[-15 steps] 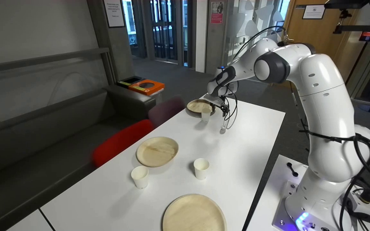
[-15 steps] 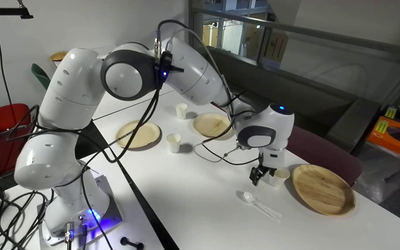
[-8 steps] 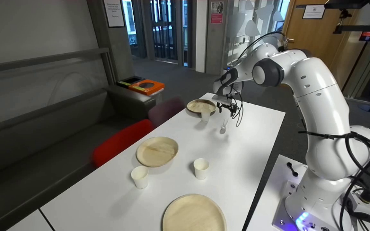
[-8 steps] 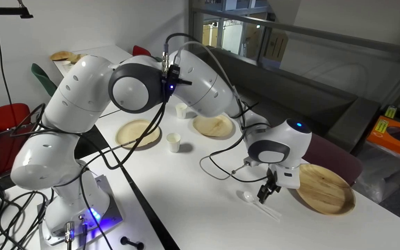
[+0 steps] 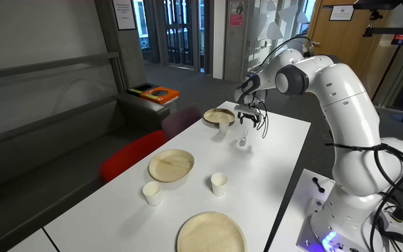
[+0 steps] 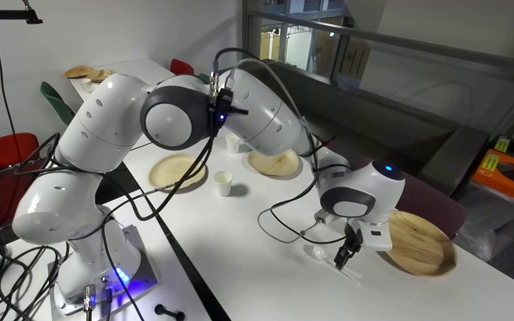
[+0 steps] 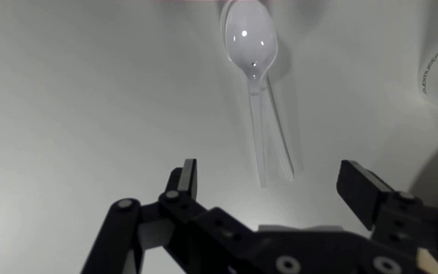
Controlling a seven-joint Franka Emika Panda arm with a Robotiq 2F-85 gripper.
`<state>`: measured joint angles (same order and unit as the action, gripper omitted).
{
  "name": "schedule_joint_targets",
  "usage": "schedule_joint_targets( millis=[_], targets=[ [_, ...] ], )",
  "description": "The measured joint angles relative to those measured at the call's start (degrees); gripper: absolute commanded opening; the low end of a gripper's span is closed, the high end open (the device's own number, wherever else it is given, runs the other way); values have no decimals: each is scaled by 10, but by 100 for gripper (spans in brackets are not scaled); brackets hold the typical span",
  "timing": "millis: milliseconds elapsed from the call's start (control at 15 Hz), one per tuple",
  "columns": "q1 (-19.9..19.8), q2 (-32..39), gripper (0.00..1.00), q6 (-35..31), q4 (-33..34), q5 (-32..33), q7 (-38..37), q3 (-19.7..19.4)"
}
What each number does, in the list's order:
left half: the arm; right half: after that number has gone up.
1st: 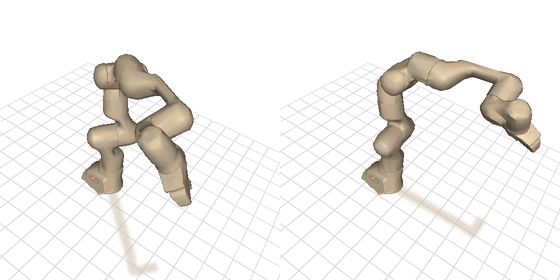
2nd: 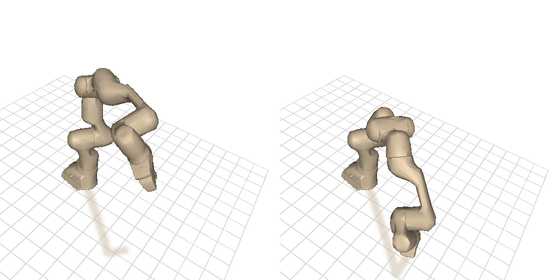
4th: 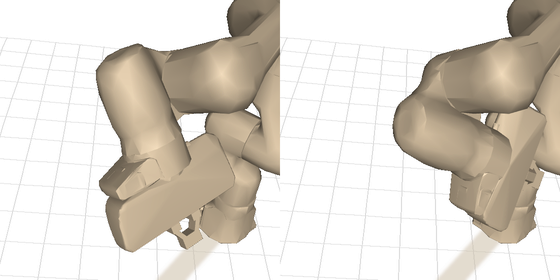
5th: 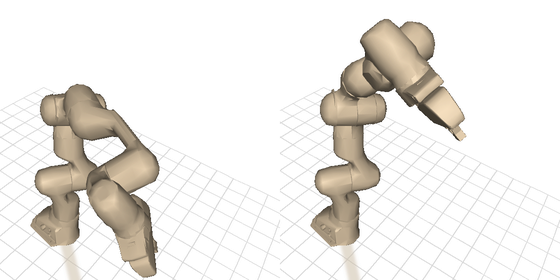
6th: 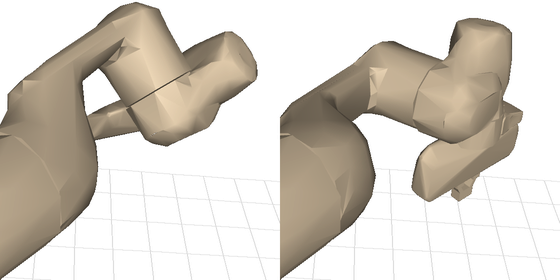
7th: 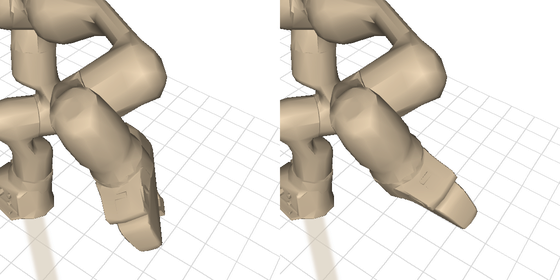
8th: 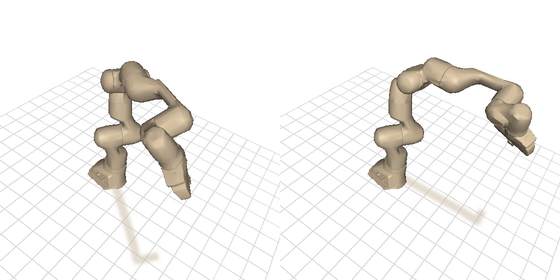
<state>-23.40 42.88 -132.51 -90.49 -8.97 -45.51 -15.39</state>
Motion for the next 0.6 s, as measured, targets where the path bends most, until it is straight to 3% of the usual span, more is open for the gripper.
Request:
schedule_joint_targets(
  millis=[600],
  targets=[
    [24, 1, 100, -3, -10, 0, -1, -7]
  ],
)
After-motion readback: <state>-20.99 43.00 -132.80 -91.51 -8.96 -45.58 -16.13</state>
